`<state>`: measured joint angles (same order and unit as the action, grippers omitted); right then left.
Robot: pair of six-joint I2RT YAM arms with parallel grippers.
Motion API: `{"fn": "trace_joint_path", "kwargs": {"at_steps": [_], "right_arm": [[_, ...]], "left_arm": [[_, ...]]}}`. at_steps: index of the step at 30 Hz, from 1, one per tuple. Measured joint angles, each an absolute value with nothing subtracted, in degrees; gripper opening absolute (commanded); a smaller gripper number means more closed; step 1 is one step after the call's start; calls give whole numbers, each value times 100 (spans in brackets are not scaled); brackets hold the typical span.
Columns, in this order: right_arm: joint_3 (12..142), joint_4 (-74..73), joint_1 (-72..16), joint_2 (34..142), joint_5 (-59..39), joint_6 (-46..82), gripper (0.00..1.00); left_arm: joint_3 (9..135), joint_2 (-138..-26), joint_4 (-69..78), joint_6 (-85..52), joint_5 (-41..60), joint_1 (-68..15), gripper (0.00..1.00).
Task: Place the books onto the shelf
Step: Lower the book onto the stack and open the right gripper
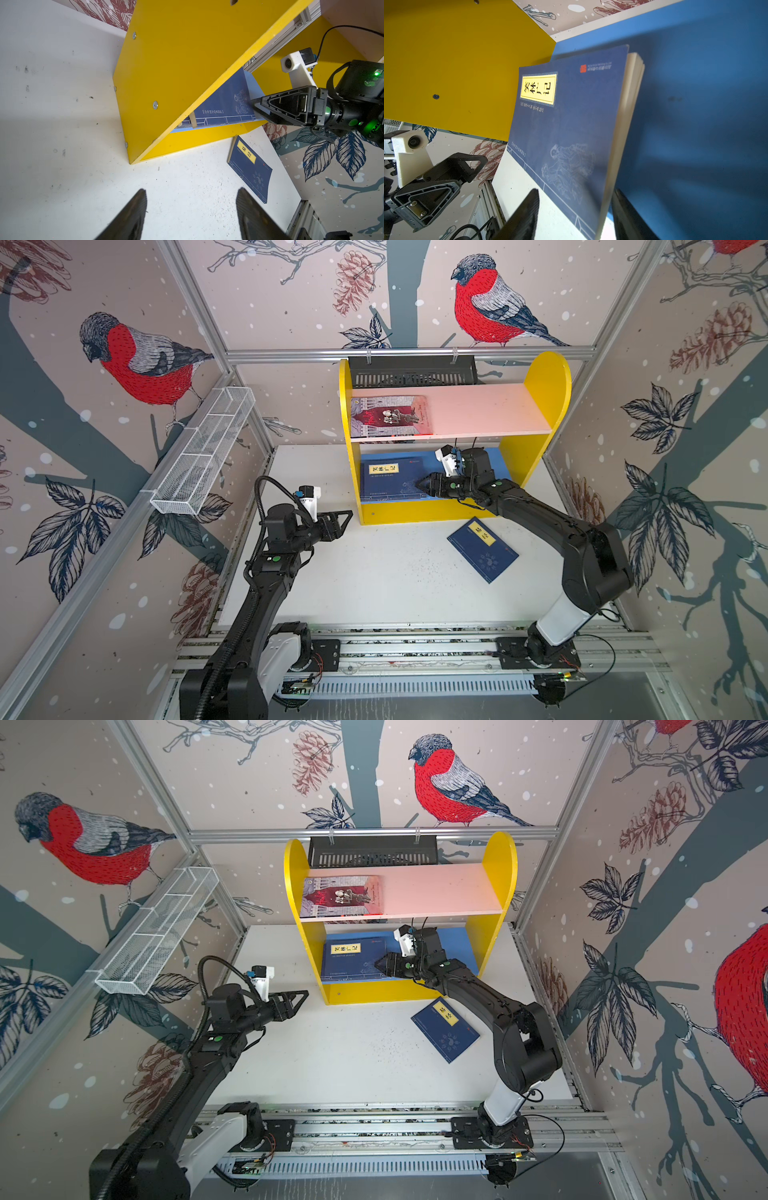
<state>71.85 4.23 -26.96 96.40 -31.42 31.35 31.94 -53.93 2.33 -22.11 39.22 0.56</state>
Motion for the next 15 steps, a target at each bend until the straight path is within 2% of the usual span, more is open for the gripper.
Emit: {"fn": "trace_joint_path", "kwargs": {"at_steps": [15], "right_arm": [[7496, 451, -2821, 9854, -3159, 3144, 55]], "left_arm": [[3194, -5393, 233, -2198, 3872, 56, 69]]}}
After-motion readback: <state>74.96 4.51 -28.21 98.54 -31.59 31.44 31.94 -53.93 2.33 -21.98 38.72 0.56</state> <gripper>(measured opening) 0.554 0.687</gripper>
